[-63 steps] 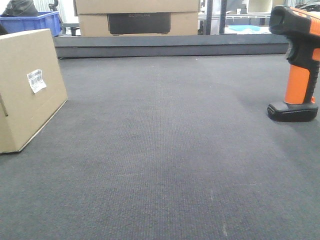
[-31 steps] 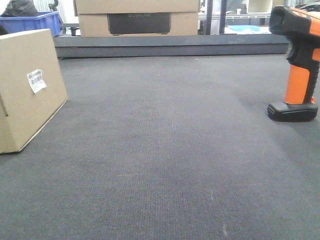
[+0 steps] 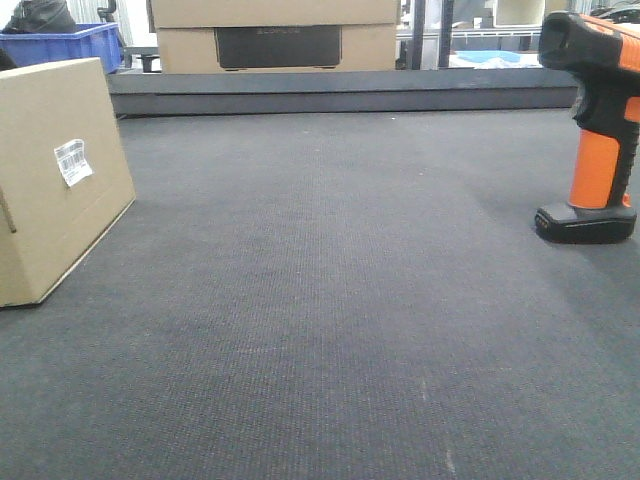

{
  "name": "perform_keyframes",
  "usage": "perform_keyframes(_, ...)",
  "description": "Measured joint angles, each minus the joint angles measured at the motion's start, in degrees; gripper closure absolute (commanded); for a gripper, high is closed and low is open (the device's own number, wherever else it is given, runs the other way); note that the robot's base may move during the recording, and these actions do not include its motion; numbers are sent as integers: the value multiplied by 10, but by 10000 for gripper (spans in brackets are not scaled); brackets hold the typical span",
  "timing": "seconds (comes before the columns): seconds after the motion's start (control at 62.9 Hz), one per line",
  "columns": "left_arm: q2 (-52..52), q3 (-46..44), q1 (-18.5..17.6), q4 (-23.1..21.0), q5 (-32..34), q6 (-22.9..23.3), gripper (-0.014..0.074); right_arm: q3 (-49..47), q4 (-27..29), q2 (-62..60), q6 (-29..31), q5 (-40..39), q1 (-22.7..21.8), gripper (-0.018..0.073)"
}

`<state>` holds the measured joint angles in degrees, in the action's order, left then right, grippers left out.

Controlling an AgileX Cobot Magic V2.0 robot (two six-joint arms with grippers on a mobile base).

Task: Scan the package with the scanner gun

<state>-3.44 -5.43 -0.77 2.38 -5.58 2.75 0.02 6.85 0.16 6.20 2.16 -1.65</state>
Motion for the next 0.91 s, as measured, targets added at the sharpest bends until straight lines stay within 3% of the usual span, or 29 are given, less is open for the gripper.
perform_keyframes(0.207,28,53,-3,2,11,5,707,0,0,0,0,0,0,727)
perform_keyframes(0.906,31,56,14,3,16,5,707,0,0,0,0,0,0,727)
